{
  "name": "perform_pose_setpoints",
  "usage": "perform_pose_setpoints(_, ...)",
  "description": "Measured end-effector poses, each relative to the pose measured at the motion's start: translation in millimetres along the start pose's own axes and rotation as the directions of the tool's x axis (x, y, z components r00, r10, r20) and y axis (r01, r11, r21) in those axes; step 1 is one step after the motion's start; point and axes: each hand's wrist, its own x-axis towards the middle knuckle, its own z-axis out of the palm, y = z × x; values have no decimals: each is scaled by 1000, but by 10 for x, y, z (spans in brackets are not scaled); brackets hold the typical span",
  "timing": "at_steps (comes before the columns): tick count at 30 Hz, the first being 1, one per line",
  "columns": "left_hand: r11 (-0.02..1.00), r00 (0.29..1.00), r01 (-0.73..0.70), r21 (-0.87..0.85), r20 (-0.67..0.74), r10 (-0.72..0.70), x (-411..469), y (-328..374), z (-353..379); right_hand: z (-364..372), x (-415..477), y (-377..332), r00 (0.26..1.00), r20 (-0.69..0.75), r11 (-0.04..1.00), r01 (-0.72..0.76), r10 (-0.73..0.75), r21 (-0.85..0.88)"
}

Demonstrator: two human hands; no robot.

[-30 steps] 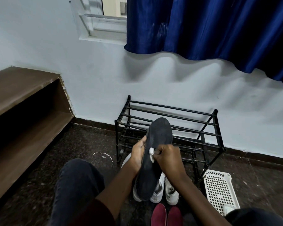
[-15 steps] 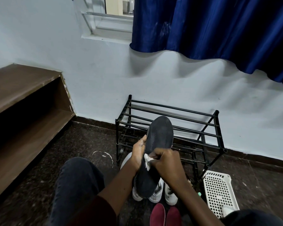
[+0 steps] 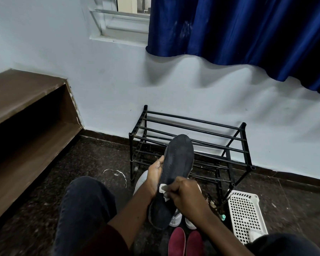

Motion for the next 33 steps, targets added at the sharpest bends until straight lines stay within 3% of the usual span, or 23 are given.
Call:
perform_pose_setpoints(3,1000,999,-5,14,43,5,3,-31,-46,-77,191,123,998,-8,997,-56,56,-53)
perform_pose_setpoints(6,996,985,56,75,157,-67,-141,-64,3,-209,607,258,982,-145,978,-140,118,-155)
perform_pose_setpoints(9,994,986,96,58,130,-103,-114,-84,-40,-277,858,288,970,-204,968,-169,130,-188)
perform_pose_setpoints(14,997,999,-5,78,32,2,-26,31,-77,-116,486,26,990,-136,995,-51,39,-89)
perform_pose_setpoints(18,1000,994,-22,-12,110,23,-37,70,-128,96,-61,-82,999,38,999,23,-24,43)
perform_pose_setpoints(21,997,991,71,-25,119,-68,93,55,-205,170,-138,-61,994,29,994,110,-110,-15)
perform_pose_setpoints(25,994,975,75,-79,216,-56,120,204,-237,111,105,11,985,-58,981,157,-164,-112)
perform_pose_setpoints(28,992,926,91,89,358,-117,59,284,-245,5,338,87,971,-185,967,110,-154,-229)
perform_pose_setpoints(33,985,918,124,123,363,-161,17,125,-280,-292,783,208,927,-369,957,-160,62,-242)
